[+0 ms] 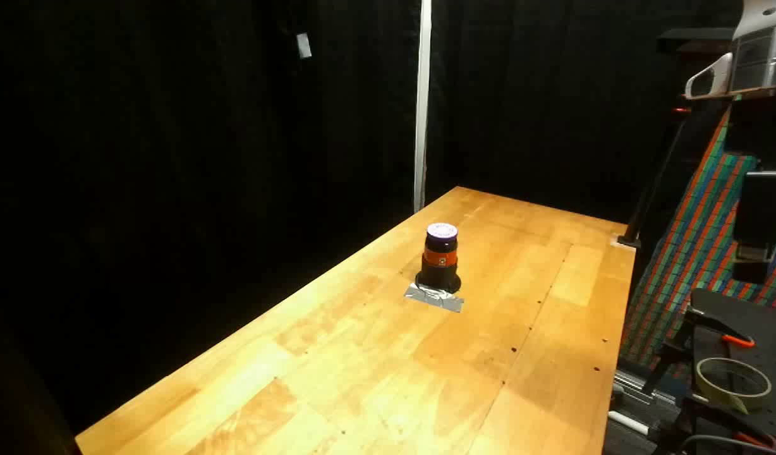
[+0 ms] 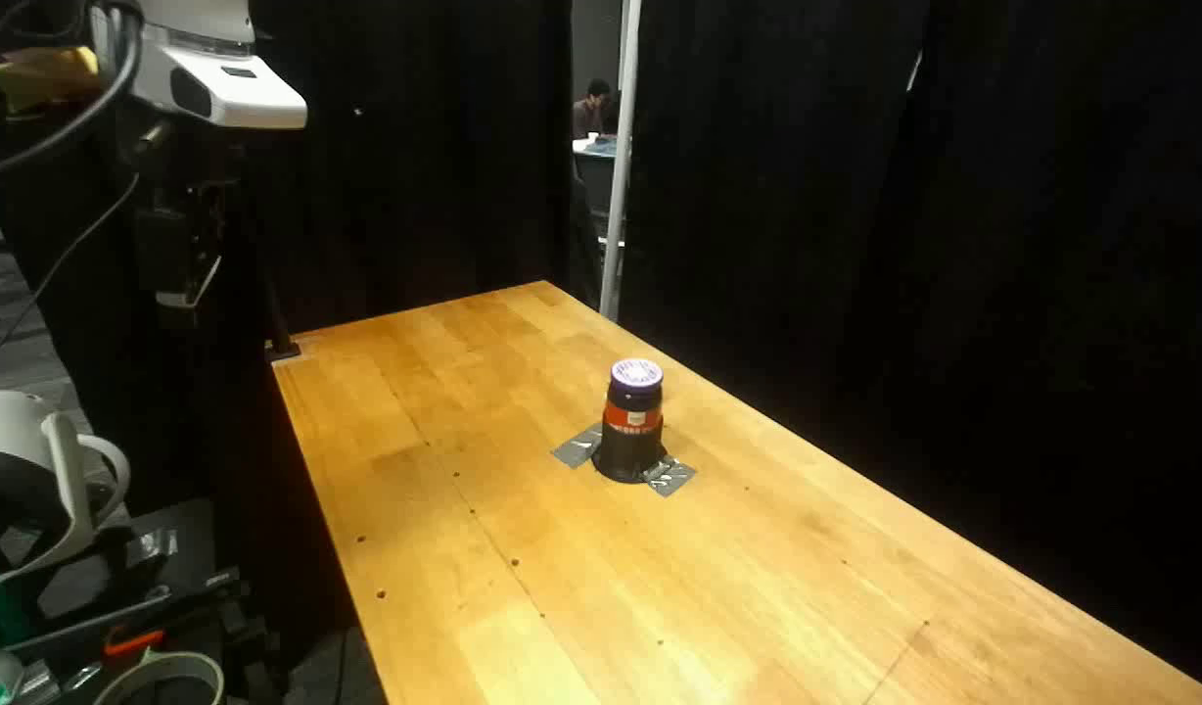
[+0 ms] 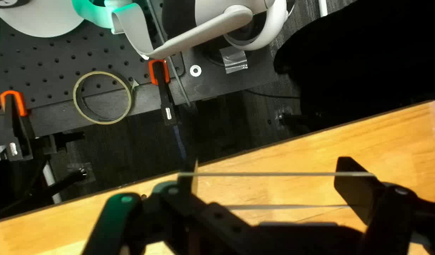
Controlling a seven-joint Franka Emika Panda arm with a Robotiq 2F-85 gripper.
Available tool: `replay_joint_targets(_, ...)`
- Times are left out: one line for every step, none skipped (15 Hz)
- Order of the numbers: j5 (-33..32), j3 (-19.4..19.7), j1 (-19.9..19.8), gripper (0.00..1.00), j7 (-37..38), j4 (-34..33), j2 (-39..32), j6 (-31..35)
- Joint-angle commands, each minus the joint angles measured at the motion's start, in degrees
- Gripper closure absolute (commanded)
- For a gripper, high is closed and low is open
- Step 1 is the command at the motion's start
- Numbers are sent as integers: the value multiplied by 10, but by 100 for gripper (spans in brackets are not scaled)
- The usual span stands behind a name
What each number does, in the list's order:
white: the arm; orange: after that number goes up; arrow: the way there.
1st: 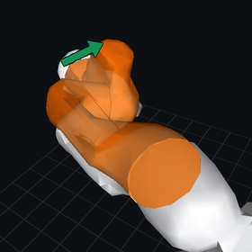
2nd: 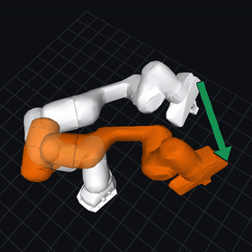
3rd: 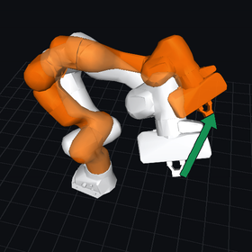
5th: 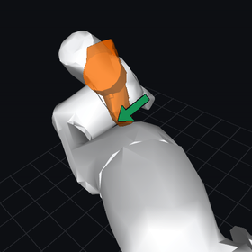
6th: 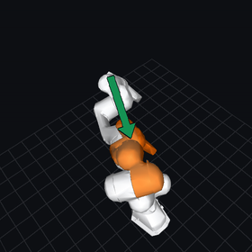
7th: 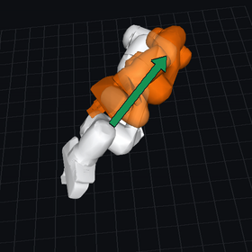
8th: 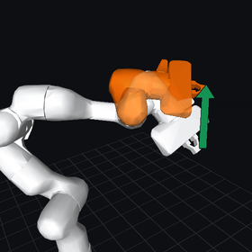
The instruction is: Put the rubber band on the cup
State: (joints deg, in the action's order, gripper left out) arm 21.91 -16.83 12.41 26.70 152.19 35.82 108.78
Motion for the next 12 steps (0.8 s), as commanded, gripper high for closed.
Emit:
replay_joint_targets(1,-2,-3,0,-1,-1,1,-3)
replay_joint_targets(1,-2,-3,0,-1,-1,1,-3)
replay_joint_targets(1,-2,-3,0,-1,-1,1,-3)
replay_joint_targets(1,-2,-3,0,-1,-1,1,-3)
replay_joint_targets(1,-2,-3,0,-1,-1,1,-3)
replay_joint_targets(1,-1,-2,0,-17,-3,-14,13)
replay_joint_targets(5,1,1,0,-47,-10,-48,43)
replay_joint_targets(8,1,3,0,-69,-17,-80,71)
replay_joint_targets(13,5,7,0,-105,-31,-128,108)
replay_joint_targets(16,9,12,0,-131,-38,-156,139)
replay_joint_targets(27,0,2,0,-166,-46,-185,164)
replay_joint_targets(34,1,3,0,-193,-60,-219,184)
